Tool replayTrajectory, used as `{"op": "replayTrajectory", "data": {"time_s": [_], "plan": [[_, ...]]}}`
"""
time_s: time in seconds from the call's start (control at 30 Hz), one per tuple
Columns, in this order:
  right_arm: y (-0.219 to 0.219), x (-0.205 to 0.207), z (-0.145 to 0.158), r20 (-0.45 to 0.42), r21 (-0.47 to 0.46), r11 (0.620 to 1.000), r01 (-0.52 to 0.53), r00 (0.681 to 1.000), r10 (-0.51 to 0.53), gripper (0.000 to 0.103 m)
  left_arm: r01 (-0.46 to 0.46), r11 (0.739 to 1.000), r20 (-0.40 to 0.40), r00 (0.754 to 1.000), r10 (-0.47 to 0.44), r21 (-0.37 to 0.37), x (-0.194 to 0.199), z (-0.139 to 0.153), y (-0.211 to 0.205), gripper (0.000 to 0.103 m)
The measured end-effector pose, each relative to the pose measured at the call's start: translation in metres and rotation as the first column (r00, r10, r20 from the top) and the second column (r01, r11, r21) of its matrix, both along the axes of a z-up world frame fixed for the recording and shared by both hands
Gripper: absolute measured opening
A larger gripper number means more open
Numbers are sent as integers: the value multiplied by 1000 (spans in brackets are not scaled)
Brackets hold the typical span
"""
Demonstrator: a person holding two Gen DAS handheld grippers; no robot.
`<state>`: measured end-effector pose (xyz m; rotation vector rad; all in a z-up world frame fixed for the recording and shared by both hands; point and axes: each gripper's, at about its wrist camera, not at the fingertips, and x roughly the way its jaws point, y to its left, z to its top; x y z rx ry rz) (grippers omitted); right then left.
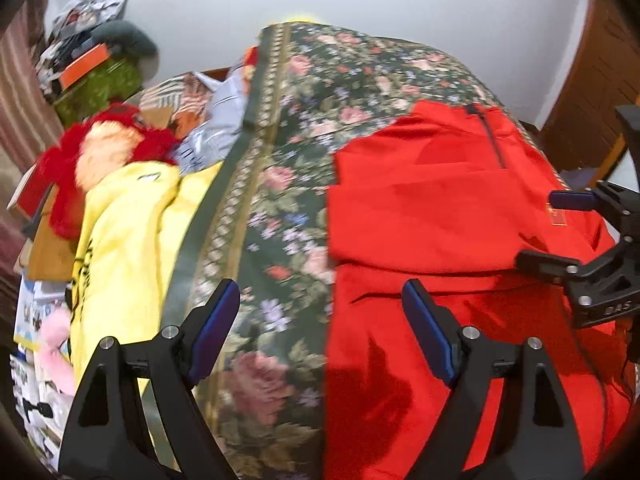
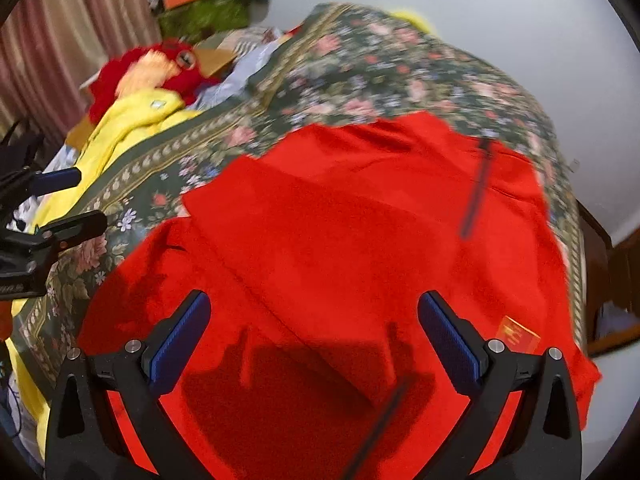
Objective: Fold large clothes
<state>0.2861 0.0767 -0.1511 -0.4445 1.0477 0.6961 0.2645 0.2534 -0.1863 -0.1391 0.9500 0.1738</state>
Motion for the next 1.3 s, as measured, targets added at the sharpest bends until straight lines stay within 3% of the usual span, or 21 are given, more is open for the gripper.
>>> {"op": "replayTrajectory", "data": {"time_s": [0.23,0.43,0.6,0.8,0.87,0.97,1.3], "plan": [[53,7,-38,-69,-74,996,-52,997,47,101,-45,998,-15,999,45,-41,-11,-16,19,83],[80,8,-66,-104,-116,988,-98,991,86,93,-42,998,-31,999,41,-38,-14,-26,23,83],[87,14,-77,-87,-131,986,-100,992,89,76,-46,998,-47,998,43,-45,-11,-36,25,83],[94,17,-79,-38,-125,987,-99,995,95,40,-45,998,-76,996,41,-53,-6,-48,23,83],[95,16,-78,-46,-97,990,-102,994,98,21,-45,997,-78,996,40,-60,-6,-49,21,83],[96,12,-70,-4,-93,990,-104,995,104,10,-40,997,-81,996,34,-64,-6,-50,20,83],[48,26,7,53,133,991,-11,999,4,8,-16,998,-108,994,10,-59,7,-52,6,83]]}}
